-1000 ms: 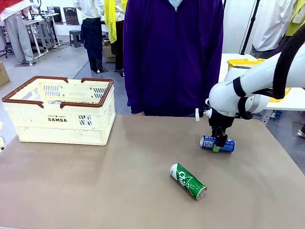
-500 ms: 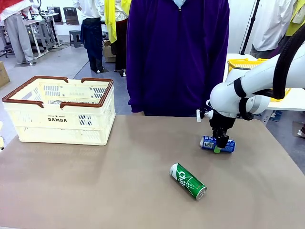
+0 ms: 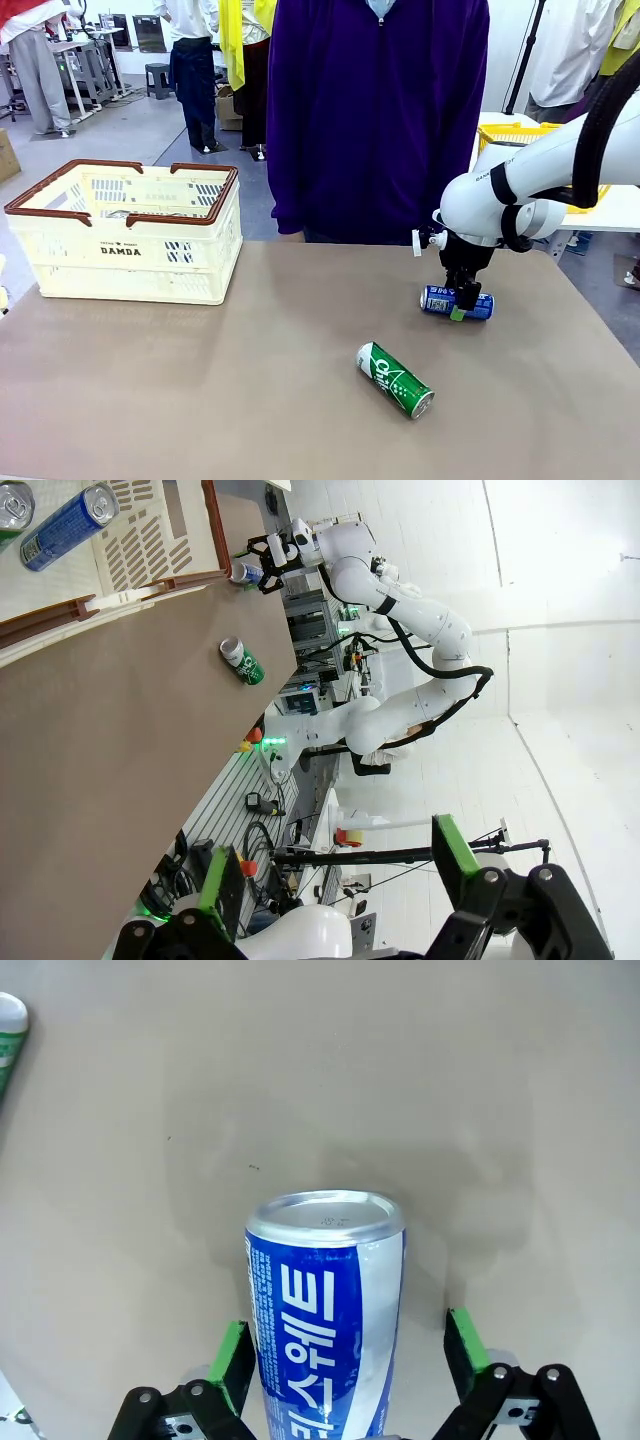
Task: Place the drinks into the Shopping basket.
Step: Pick up one drink and place it into the Shopping basket.
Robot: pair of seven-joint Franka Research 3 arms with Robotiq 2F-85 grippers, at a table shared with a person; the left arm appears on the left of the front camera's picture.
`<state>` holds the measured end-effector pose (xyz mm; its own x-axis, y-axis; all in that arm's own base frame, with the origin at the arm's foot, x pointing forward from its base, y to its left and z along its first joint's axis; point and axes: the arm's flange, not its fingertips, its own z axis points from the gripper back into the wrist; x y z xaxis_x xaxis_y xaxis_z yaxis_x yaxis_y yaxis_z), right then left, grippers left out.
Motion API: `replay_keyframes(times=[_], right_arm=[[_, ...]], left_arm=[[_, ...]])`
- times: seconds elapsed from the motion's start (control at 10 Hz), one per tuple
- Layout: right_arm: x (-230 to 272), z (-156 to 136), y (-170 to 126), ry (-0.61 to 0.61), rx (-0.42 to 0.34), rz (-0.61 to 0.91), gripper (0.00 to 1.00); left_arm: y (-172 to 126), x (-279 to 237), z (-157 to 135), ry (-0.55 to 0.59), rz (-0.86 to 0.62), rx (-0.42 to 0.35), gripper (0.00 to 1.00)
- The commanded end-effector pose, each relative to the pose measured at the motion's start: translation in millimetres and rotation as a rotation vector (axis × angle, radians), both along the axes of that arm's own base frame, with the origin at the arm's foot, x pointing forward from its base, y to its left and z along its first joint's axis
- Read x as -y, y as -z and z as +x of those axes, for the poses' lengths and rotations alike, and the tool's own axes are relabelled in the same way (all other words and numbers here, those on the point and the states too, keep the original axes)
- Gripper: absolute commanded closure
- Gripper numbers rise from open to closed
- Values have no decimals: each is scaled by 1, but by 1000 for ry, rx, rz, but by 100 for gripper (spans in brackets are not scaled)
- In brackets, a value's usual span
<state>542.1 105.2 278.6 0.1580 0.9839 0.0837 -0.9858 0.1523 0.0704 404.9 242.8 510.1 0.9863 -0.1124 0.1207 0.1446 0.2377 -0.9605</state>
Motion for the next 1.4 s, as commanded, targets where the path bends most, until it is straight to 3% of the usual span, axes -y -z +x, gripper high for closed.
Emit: replay_keyframes(times=[0.0,0.1,0.6,0.9,1.0,1.1,1.3], right_arm=[[0,-1,3,2,29,-30,37],[-1,0,5,17,20,-51,97],[-1,1,4,21,20,-37,100],[-1,-1,-7,107,2,-61,100],[2,-7,-32,189,11,-88,100],[4,-23,-73,236,-30,-62,100],[7,-75,-162,536,-67,-134,100]], left_arm=[[-5,-7,-3,3,-1,-9,0],[-5,-7,-3,3,-1,-9,0],[-5,-7,-3,3,-1,-9,0],[-5,-7,-3,3,-1,-9,0],[-5,-7,-3,3,-1,-9,0],[-5,-7,-3,3,-1,-9,0],[-5,-7,-3,3,-1,-9,0]])
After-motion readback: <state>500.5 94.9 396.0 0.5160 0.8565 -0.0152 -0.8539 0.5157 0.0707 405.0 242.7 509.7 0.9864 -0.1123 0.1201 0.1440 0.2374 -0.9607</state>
